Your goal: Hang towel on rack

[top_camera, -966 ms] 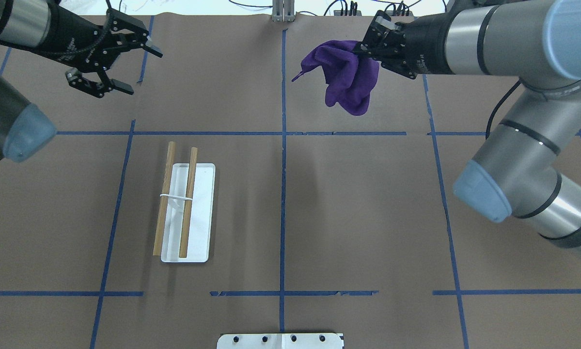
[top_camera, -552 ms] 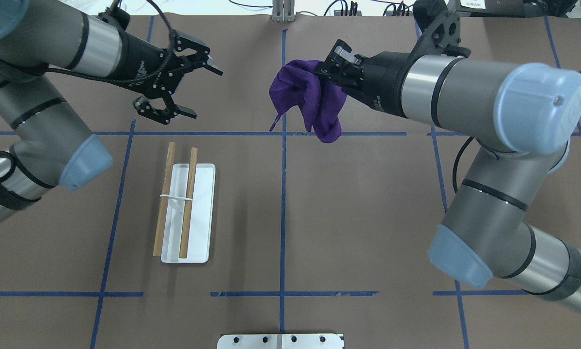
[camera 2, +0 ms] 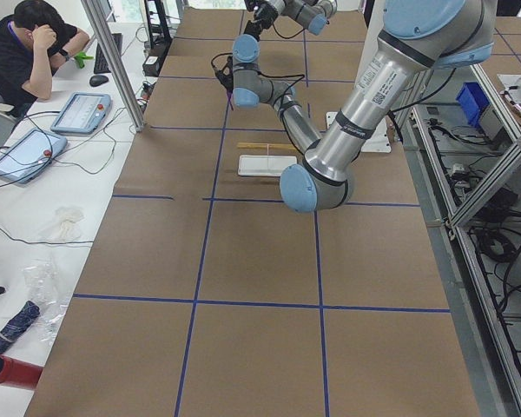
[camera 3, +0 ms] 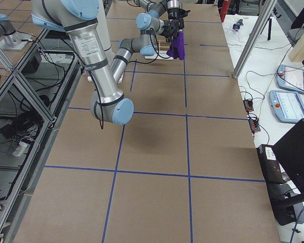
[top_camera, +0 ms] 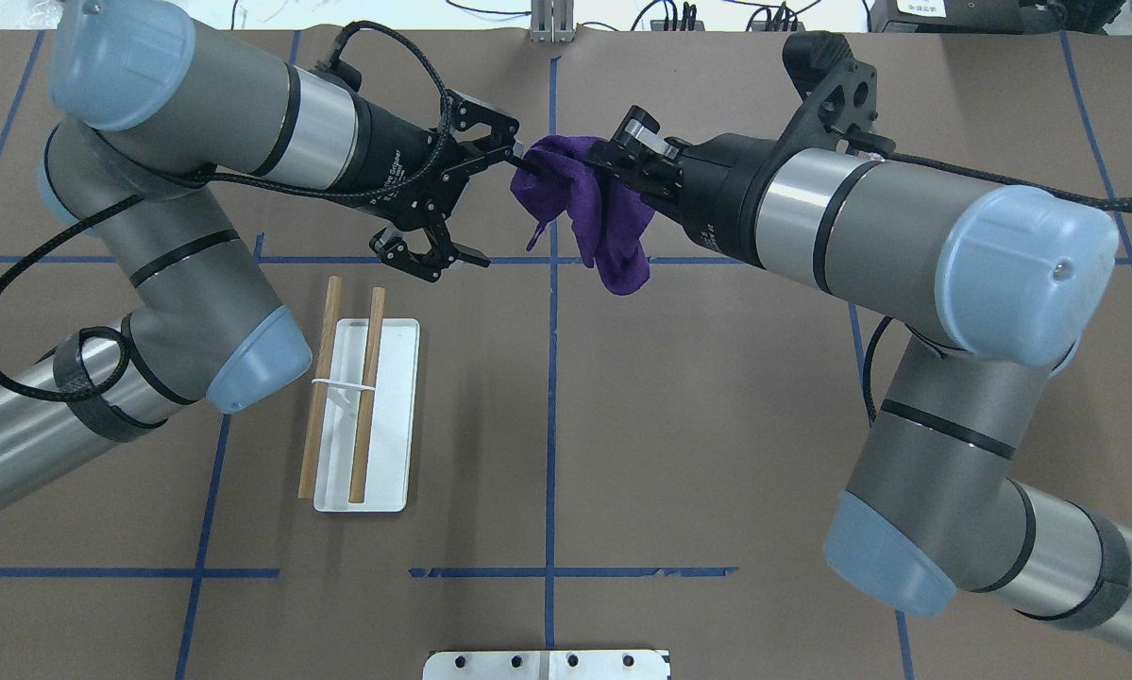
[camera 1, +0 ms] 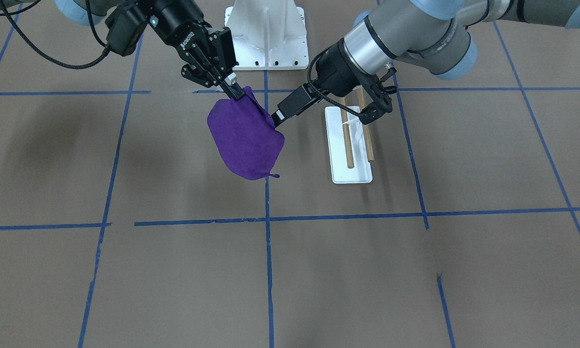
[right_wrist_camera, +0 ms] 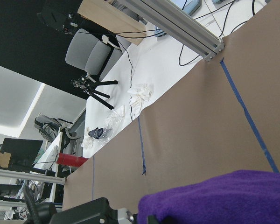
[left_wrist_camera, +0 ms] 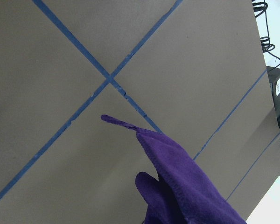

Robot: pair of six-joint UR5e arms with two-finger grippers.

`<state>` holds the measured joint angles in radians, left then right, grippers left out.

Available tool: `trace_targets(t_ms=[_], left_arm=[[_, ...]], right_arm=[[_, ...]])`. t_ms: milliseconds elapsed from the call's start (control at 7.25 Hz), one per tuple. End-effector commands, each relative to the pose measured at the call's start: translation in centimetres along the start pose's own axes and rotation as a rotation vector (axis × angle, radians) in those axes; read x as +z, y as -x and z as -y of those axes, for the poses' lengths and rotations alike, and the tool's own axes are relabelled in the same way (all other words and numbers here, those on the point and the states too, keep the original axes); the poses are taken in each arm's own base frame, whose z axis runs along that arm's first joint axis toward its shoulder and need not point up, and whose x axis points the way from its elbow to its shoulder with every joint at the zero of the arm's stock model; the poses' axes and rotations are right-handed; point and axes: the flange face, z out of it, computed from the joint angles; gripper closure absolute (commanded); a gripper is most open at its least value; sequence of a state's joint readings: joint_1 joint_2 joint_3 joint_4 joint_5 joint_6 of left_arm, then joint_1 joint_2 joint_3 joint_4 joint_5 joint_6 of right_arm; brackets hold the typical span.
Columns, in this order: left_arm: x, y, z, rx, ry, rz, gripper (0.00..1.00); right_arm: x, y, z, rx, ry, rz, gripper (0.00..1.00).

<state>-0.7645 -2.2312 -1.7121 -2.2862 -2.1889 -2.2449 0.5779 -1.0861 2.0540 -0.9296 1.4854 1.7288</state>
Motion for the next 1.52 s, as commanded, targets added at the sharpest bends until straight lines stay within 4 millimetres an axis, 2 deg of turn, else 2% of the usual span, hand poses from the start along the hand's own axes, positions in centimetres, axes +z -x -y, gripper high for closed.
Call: trace_targets(t_ms=[0, 414, 552, 828, 1241, 1379], left_arm=[[0.1, 0.1, 0.3, -0.006, -0.005, 0.002, 0.01], [0.1, 0.2, 0.7, 0.002, -0.011, 0.005, 0.02], [-0.1, 0.1, 0.8, 0.005, -0.013, 0.000, 0.02], [-2.0, -1.2, 2.3, -0.017, -0.043, -0.029, 0.02], [-1.9, -1.6, 1.8, -0.056, -0.034, -0.034, 0.02], [-1.9, -1.8, 1.4, -0.054, -0.030, -0.037, 0.02]], right_arm=[[-0.9, 0.2, -0.2, 0.001, 0.007, 0.013, 1.00], [-3.8, 0.3, 0.1, -0.001, 0.010, 0.037, 1.00], [-3.7, 0.2, 0.1, -0.001, 0.009, 0.034, 1.00], [-3.7, -0.3, 0.2, -0.001, 0.006, 0.025, 1.00], [-3.6, -0.2, -0.2, 0.003, 0.011, 0.028, 1.00], [-3.3, -0.1, -1.4, 0.006, 0.005, 0.035, 1.00]])
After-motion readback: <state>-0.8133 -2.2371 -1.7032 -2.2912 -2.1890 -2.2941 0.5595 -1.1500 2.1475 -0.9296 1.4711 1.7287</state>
